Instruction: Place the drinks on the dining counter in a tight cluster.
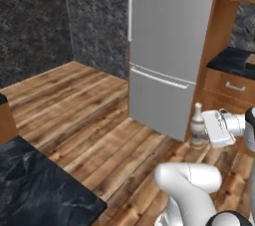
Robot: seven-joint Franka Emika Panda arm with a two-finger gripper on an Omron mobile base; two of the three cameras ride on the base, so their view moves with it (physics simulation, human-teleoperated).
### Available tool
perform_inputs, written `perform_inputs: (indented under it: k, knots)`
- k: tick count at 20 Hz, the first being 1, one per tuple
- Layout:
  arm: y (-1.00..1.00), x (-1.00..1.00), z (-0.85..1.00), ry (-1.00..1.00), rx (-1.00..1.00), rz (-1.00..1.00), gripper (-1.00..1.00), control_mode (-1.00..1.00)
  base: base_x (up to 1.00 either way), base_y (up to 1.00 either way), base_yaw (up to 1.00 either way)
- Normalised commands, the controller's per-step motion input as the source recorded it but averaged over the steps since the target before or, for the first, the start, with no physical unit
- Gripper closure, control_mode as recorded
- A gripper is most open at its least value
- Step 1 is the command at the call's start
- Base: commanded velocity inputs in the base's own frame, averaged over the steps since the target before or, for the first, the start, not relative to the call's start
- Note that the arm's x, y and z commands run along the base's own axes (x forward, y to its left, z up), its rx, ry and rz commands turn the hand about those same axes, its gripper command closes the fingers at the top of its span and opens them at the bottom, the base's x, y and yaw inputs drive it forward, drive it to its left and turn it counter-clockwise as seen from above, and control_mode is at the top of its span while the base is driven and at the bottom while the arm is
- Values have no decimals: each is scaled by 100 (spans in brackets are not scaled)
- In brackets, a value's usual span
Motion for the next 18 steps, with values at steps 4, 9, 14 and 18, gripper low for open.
perform_inputs:
  k: [4, 9, 14, 18]
  knots:
    - [0, 0, 0, 0, 0, 0, 100, 100, 70, 0, 26]
    - [0, 0, 0, 0, 0, 0, 100, 100, 73, 0, 21]
    - [0, 0, 0, 0, 0, 0, 100, 100, 80, 0, 15]
    - [0, 0, 0, 0, 0, 0, 100, 100, 72, -9, 17]
